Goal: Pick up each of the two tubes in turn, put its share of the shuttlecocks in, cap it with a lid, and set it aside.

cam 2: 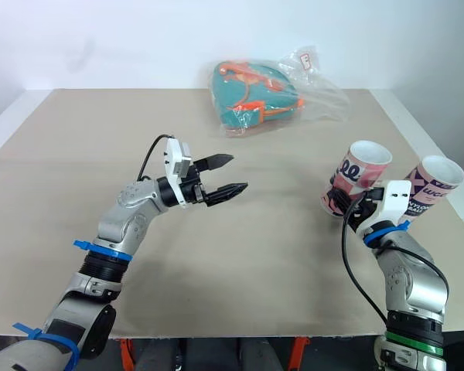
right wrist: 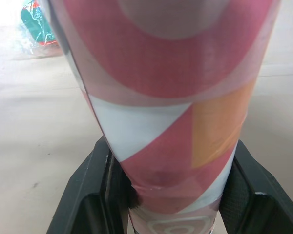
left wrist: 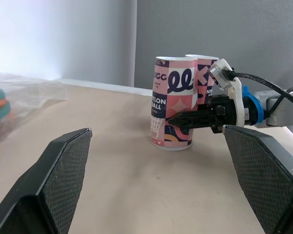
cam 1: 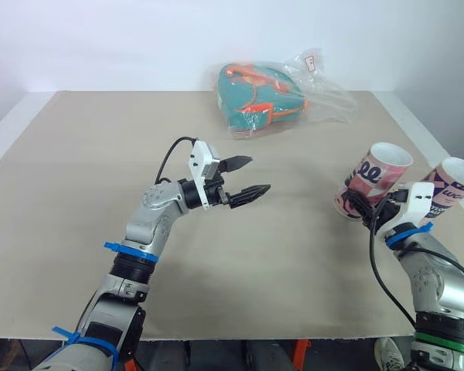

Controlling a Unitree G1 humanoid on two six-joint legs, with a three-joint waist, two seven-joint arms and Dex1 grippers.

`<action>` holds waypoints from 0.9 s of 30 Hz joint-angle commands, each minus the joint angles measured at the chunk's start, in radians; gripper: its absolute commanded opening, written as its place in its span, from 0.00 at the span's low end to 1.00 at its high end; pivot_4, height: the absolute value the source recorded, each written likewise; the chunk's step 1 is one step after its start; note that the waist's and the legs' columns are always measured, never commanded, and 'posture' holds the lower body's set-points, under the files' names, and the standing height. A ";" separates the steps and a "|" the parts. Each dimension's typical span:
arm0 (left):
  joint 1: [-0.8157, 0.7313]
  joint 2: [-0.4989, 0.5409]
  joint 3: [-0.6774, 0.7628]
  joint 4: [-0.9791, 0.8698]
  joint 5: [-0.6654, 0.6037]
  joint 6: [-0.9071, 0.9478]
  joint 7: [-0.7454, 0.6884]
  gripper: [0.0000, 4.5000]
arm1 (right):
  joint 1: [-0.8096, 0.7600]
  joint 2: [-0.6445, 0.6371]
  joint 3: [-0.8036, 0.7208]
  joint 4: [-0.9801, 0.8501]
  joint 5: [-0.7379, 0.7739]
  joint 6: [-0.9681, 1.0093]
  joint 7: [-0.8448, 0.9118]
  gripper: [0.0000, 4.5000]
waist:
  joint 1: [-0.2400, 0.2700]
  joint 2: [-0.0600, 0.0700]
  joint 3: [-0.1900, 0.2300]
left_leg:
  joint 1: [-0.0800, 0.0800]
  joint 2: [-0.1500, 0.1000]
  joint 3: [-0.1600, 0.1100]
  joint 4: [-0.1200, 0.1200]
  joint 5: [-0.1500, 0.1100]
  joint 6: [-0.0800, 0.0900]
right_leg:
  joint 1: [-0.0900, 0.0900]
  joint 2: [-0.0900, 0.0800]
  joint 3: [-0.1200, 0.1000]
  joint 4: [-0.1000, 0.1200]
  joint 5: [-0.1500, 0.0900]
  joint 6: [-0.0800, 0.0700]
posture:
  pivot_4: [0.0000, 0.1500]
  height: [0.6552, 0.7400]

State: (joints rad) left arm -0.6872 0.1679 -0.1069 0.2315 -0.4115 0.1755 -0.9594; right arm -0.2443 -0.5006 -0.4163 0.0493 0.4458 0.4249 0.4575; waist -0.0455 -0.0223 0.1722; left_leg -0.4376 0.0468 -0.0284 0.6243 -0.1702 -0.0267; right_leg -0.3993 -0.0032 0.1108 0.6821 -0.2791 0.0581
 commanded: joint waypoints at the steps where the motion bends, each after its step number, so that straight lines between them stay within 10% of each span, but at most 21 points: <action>1: -0.026 -0.012 0.021 -0.004 -0.004 -0.025 0.007 1.00 | 0.007 -0.018 0.018 0.018 -0.010 -0.014 0.029 0.58 | 0.000 0.000 0.000 | 0.000 0.000 0.000 0.000 0.000 0.000 | 0.000 0.000 0.000 0.000 0.000 0.000 | 1.00 0.99; 6: -0.038 -0.024 0.023 0.000 -0.005 -0.029 0.012 1.00 | 0.033 -0.037 0.032 0.014 0.012 0.026 0.068 0.98 | 0.000 0.000 0.000 | 0.001 0.000 0.000 0.001 0.000 0.000 | 0.001 0.000 0.000 0.000 0.000 0.001 | 1.00 0.99; 27: 0.042 0.092 0.043 -0.080 -0.050 0.180 -0.020 1.00 | 0.351 -0.184 -0.018 -0.208 0.138 0.128 0.301 0.98 | -0.002 0.001 0.000 | 0.006 -0.001 -0.002 0.000 0.000 0.000 | 0.008 0.000 0.000 -0.001 -0.003 0.005 | 1.00 0.99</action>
State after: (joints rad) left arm -0.6498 0.2465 -0.0760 0.2054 -0.4409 0.3105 -0.9704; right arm 0.0940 -0.6787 -0.4340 -0.0992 0.5429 0.5282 0.7232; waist -0.0472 -0.0213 0.1719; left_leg -0.4303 0.0464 -0.0299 0.6235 -0.1698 -0.0266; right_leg -0.3901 -0.0030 0.1106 0.6810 -0.2827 0.0632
